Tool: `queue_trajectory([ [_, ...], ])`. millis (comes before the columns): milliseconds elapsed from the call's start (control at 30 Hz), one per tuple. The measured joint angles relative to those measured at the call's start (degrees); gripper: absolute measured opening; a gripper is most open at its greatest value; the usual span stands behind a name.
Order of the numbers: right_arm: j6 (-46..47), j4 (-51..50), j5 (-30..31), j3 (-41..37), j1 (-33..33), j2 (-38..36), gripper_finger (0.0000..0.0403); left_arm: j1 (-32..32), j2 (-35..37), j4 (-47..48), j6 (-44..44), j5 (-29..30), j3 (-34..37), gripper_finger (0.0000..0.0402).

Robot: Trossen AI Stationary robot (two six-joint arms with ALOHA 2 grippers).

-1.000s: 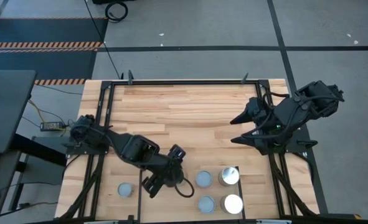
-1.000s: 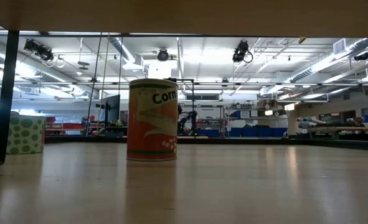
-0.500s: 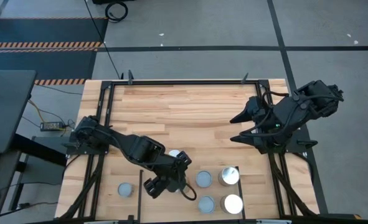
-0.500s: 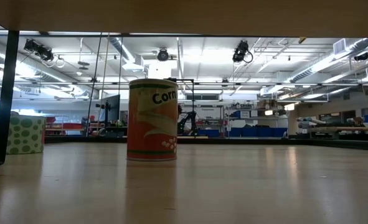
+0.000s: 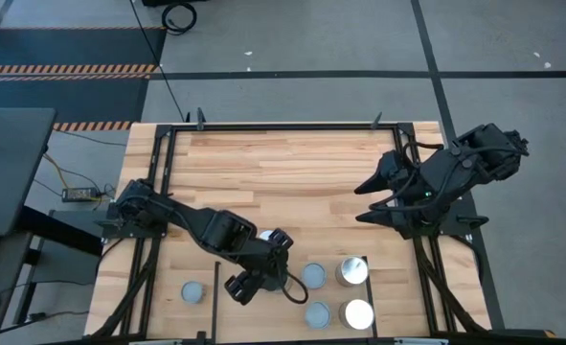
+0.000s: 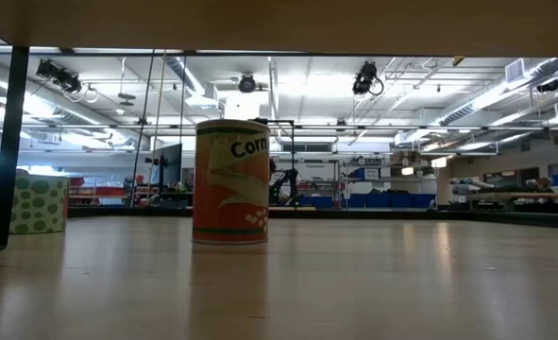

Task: Pick and place cans onto a shelf
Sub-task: Put the top orange canned corn on the shelf

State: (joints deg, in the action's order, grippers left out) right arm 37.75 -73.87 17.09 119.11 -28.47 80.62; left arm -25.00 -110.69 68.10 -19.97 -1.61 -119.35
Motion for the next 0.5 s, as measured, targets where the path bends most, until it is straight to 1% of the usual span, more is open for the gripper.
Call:
queue_trajectory([
  [100, 0.2, 0.0, -0.3, 0.0, 0.2, 0.0, 0.0346, -0.3, 0.0, 1.2, -1.7, -0.1, 0.0, 0.0314],
  [233, 0.2, 0.0, -0.2, 0.0, 0.2, 0.0, 0.0346, -0.4, 0.0, 3.3, -1.8, -0.2, 0.0, 0.0314],
  [333, 0.4, 0.0, -0.2, 0.0, 0.2, 0.0, 0.0346, -0.3, 0.0, 2.9, -1.0, 1.3, 0.0, 0.0315],
  [500, 1.3, 0.1, -0.2, 0.0, 0.2, 0.0, 0.0346, -0.3, 0.0, 2.6, -0.2, 1.6, 0.0, 0.0315],
])
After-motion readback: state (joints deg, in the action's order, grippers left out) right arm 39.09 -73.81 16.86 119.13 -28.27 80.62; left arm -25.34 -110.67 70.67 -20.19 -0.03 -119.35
